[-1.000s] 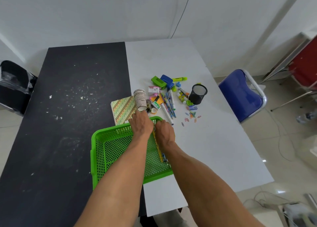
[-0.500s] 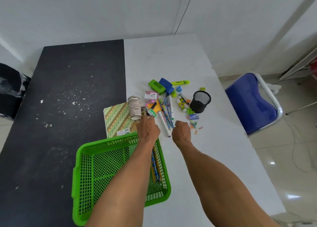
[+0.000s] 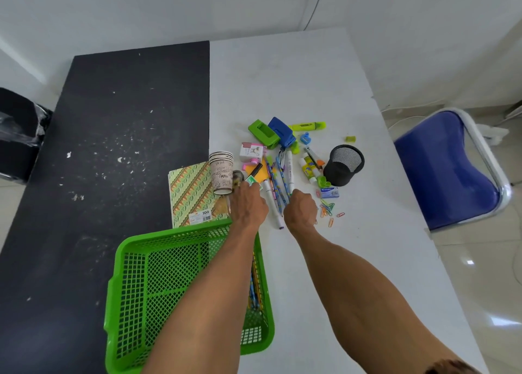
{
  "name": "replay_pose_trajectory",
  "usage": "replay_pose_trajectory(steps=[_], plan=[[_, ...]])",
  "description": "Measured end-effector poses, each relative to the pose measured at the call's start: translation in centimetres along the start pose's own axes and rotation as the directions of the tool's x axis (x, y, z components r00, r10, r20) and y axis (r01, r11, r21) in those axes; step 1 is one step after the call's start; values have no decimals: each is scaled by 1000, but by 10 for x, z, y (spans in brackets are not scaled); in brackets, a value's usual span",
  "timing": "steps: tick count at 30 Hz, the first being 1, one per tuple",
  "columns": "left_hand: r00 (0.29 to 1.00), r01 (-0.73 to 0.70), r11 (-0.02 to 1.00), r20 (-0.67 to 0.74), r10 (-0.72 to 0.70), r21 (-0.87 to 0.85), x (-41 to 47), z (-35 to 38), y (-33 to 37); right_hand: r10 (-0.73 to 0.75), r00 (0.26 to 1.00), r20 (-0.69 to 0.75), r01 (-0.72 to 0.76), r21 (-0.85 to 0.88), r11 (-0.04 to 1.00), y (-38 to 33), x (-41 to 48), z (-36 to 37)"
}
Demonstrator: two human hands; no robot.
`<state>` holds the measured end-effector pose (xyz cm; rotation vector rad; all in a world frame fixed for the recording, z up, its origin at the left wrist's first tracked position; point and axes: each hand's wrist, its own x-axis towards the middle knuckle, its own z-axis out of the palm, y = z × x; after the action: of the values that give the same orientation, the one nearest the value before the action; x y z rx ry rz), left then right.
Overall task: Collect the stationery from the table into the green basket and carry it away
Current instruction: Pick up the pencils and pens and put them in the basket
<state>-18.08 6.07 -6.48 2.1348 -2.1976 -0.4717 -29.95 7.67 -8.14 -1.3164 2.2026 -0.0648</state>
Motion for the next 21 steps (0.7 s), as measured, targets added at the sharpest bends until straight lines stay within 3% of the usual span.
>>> replay_pose_trajectory(steps=[9,21], plan=[[998,15,1000,-58,-16,-20,-17,-24,-3,-4,998,-62,6,28,1000,2,-32,-12],[996,57,997,-67,-60,-46,-98,-68,-54,-204,948,-243,214,17,977,-38,-152,9]])
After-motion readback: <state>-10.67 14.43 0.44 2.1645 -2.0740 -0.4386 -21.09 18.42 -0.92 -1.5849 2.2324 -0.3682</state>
